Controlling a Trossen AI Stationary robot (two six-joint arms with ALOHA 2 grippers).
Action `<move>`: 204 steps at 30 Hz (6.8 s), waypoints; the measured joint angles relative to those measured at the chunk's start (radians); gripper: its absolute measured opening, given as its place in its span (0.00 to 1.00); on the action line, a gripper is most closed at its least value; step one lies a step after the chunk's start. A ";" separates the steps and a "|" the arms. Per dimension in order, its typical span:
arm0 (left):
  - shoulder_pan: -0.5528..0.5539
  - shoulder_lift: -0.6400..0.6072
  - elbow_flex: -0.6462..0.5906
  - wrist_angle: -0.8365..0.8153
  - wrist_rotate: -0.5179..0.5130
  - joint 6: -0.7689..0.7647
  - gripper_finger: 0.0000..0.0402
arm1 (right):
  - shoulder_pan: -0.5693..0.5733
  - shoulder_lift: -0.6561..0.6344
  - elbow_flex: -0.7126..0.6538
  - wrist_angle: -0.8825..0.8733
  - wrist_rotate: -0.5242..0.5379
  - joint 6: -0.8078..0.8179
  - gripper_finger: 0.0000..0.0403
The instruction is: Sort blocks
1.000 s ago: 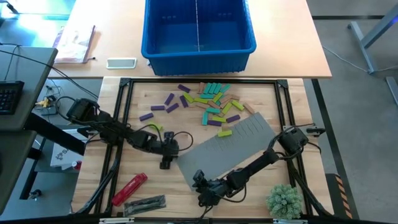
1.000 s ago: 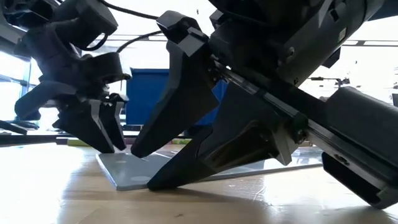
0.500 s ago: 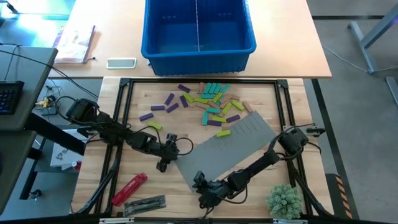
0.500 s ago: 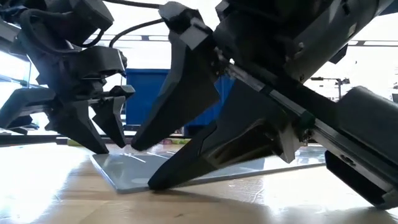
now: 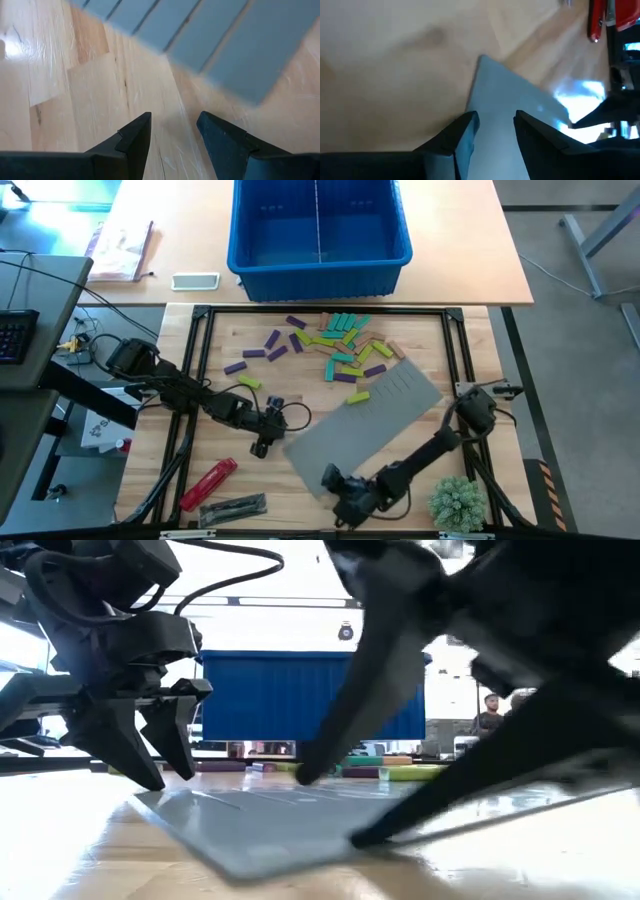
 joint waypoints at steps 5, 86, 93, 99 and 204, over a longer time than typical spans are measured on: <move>0.001 0.000 -0.001 0.005 -0.001 0.006 0.39 | 0.018 0.014 0.006 -0.032 -0.008 0.116 0.33; -0.017 0.135 0.001 0.246 0.094 1.475 0.24 | -0.031 -0.012 0.004 -0.097 0.032 0.296 0.33; -0.017 0.144 -0.004 0.313 0.132 1.536 0.24 | -0.037 -0.010 0.004 -0.070 0.078 0.299 0.33; -0.015 0.147 -0.003 0.331 0.152 1.534 0.24 | -0.043 -0.008 0.002 -0.053 0.133 0.283 0.33; -0.039 0.187 -0.004 0.667 0.354 1.401 0.24 | 0.003 0.022 0.005 -0.081 0.015 0.376 0.33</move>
